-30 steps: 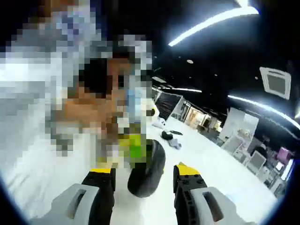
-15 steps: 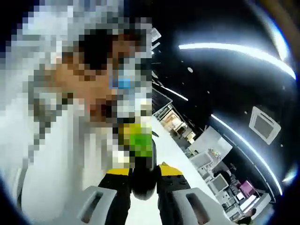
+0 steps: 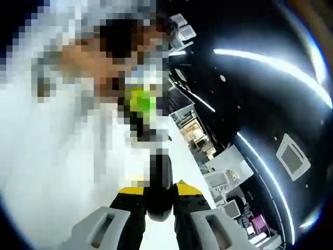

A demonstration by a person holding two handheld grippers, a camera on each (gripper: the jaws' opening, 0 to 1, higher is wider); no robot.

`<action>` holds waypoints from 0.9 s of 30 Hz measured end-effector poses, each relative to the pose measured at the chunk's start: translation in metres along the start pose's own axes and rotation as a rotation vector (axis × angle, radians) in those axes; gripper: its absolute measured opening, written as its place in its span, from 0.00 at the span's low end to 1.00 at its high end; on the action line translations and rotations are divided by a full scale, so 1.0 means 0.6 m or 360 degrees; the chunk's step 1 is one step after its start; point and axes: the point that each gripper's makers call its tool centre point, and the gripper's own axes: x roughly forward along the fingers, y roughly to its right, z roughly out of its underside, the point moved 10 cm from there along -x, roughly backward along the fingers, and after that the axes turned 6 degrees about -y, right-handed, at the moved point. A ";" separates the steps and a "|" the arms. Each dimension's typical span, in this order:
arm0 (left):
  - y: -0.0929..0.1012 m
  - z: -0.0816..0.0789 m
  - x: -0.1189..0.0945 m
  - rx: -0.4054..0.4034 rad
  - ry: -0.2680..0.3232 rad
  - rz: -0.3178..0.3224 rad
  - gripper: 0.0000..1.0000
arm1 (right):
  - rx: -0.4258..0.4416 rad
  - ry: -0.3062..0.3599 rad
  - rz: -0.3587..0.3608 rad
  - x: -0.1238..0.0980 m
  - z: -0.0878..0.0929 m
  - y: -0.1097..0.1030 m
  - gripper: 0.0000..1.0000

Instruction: Pick up the earbuds from the table and place the earbuds into the earbud case

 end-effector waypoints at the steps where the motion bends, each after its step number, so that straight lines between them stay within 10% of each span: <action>1: 0.001 -0.001 -0.007 0.0022 0.0005 -0.0024 0.35 | 0.0004 -0.0011 -0.0013 0.008 0.009 0.009 0.18; 9: 0.006 -0.002 -0.031 0.0119 0.0040 -0.0115 0.35 | -0.0061 -0.0121 -0.0067 0.086 0.068 0.068 0.18; 11: -0.021 -0.002 0.057 0.0149 0.0045 -0.0127 0.35 | -0.0083 -0.0138 -0.0081 0.108 0.079 0.077 0.18; 27: -0.042 -0.003 0.065 0.0185 0.0055 -0.0172 0.34 | -0.0077 -0.0256 -0.0203 0.195 0.139 0.102 0.18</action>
